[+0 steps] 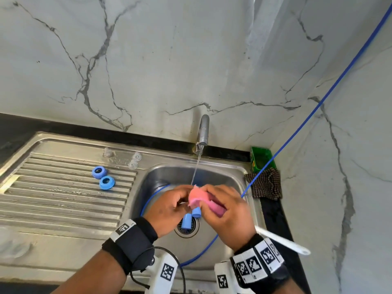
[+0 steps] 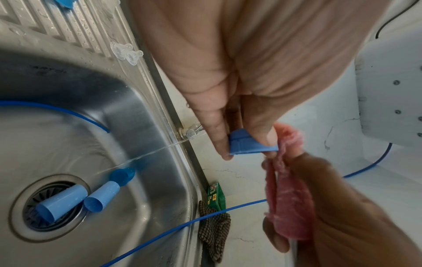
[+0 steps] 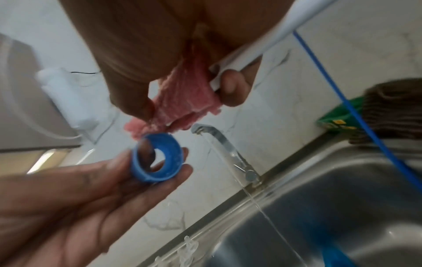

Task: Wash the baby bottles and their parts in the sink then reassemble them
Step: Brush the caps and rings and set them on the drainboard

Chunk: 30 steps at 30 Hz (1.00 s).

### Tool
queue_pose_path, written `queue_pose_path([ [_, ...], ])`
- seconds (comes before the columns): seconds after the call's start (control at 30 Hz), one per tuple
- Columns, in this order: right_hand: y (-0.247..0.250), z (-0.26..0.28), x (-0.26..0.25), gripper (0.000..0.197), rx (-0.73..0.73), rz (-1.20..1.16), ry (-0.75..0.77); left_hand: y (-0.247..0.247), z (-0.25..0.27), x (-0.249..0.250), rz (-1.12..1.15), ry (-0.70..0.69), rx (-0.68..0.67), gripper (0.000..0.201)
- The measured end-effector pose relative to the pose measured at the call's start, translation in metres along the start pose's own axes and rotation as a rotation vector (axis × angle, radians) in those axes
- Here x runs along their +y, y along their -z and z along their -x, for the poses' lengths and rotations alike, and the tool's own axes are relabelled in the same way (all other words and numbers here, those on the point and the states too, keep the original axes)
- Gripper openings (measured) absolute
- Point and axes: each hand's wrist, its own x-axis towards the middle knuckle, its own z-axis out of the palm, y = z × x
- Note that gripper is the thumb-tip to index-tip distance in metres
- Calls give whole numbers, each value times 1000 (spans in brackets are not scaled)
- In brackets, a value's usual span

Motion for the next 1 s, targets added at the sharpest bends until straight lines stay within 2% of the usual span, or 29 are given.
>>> queue_pose_path([
  [0.1, -4, -7, 5, 28, 89, -47, -115, 7, 2, -5, -12, -17, -8, 27],
  [0.13, -7, -8, 1, 26, 97, -55, -112, 10, 3, -7, 6, -12, -3, 29],
  [0.23, -16, -4, -20, 26, 34, -27, 25, 17, 2, -9, 52, 0, 26, 30],
  [0.27, -19, -4, -20, 27, 38, -18, 30, 19, 2, -11, 78, 28, 23, 32],
  [0.37, -20, -8, -16, 29, 147, -49, -119, 20, 4, -14, 191, 122, -29, 27],
  [0.4, -20, -8, -19, 29, 140, -51, -125, 19, 4, -15, 229, 139, -35, 29],
  [0.5, -25, -1, -34, 32, 71, -43, -17, 19, 3, -10, 386, 167, -71, 44],
  [0.53, -25, -1, -31, 33, 79, -56, -33, 19, 2, -8, 430, 183, -72, 45],
  [0.6, -22, -3, -20, 31, 121, -125, -178, 16, 3, -4, 493, 214, -74, 44],
  [0.67, -19, -3, -14, 28, 100, -167, -252, 10, 5, -2, 506, 221, -70, 37],
  [0.77, -13, 1, -19, 35, 32, -171, -141, 4, 6, -1, 520, 191, -65, 35],
  [0.9, -1, -5, 1, 17, 72, -155, -226, -1, 2, 0, 369, 131, -44, 27],
  [1.0, 5, -4, 0, 19, -4, -181, -132, -7, -5, -1, 338, 102, 2, 25],
])
